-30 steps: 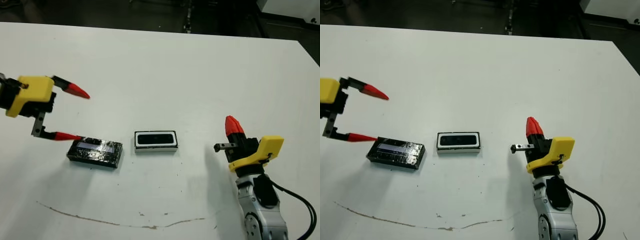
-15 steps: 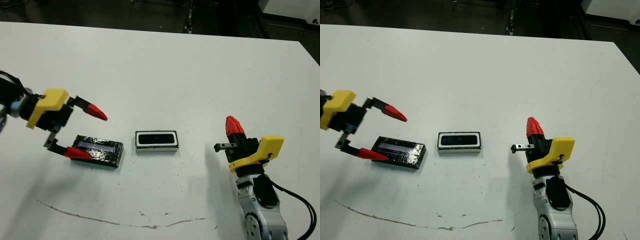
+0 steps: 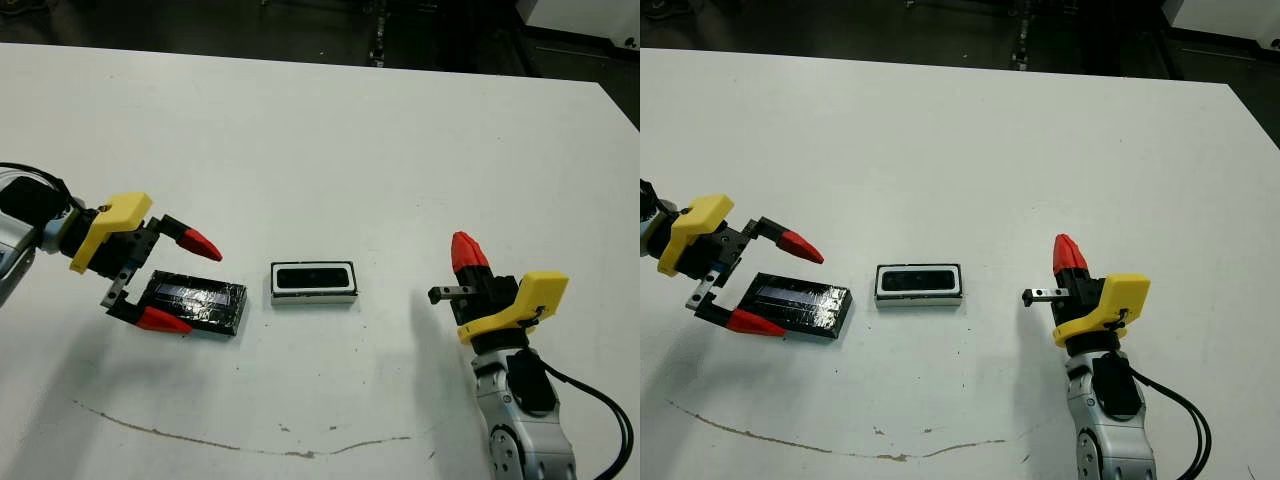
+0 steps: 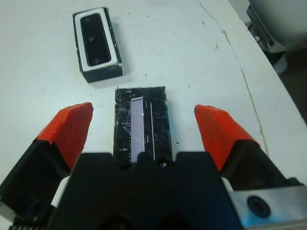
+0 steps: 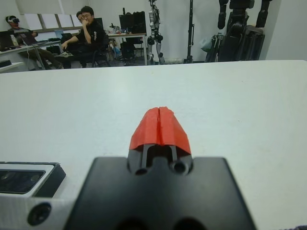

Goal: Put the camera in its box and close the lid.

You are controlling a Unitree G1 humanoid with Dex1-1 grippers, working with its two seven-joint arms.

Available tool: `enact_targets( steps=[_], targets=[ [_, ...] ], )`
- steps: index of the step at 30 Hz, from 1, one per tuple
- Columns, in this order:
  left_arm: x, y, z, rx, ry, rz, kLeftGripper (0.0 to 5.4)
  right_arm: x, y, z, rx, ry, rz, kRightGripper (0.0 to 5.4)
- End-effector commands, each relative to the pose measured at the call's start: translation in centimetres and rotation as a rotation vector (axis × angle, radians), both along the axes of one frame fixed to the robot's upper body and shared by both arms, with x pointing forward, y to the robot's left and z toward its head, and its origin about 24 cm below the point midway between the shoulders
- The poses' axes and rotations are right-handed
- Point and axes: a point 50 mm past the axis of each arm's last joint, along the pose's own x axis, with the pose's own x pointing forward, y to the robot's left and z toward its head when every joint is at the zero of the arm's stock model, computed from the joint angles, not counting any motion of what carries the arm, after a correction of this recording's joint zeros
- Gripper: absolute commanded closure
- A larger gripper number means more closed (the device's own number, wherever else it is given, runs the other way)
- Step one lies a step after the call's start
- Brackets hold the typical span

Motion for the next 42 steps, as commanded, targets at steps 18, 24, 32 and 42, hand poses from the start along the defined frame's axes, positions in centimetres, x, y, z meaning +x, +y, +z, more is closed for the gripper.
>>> enact_targets(
  steps=[18,24,32,42],
  targets=[
    [0.3,0.4,-2.6,0.090,0.042,0.044,0.00,-0.2,-0.4,-0.3,-0.007,0.018,-0.001,5.39],
    [0.2,0.7,-3.3,0.073,0.072,0.088,0.00,-0.2,-0.3,-0.3,-0.008,0.019,-0.002,5.39],
    [0.0,0.7,-3.2,0.108,0.041,0.141,0.12,-0.2,-0.3,-0.4,-0.001,0.023,0.003,5.40],
    [-0.2,0.7,-3.6,0.108,0.029,0.175,1.41,-0.2,-0.4,-0.4,0.004,0.028,0.005,5.40]
  ],
)
